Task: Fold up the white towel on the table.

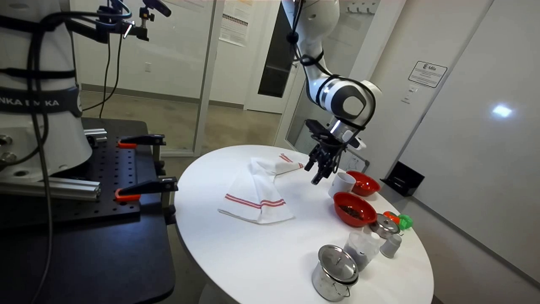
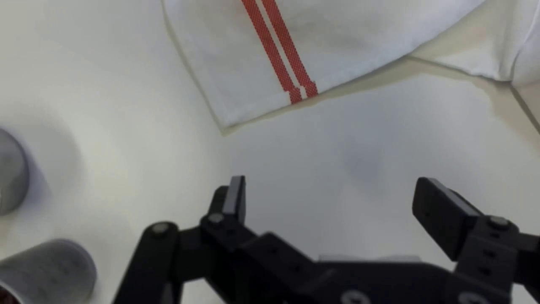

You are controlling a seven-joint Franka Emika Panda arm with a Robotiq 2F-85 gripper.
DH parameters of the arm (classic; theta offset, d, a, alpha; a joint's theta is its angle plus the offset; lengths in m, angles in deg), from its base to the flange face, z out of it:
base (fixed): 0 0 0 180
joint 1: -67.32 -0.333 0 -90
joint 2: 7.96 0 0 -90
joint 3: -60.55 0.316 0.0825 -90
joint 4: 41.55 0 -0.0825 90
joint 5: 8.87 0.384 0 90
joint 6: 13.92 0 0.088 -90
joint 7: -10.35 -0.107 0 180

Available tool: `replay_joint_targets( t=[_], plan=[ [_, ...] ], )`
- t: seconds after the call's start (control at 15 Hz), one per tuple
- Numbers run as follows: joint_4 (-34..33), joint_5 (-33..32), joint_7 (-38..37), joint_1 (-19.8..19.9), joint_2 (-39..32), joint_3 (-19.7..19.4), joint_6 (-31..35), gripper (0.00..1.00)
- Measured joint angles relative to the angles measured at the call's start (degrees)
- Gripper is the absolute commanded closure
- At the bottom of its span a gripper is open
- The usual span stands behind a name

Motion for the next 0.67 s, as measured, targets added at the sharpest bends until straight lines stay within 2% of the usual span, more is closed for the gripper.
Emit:
replay_joint_targets(
  t=[0.33,0.67],
  plan=[
    [13.31,2.14,-2.23,-0.71,6.47,-0.68,2.74,0.00],
    [26.53,2.45,-5.57,-2.43,10.71,-3.51,11.79,0.00]
  ],
)
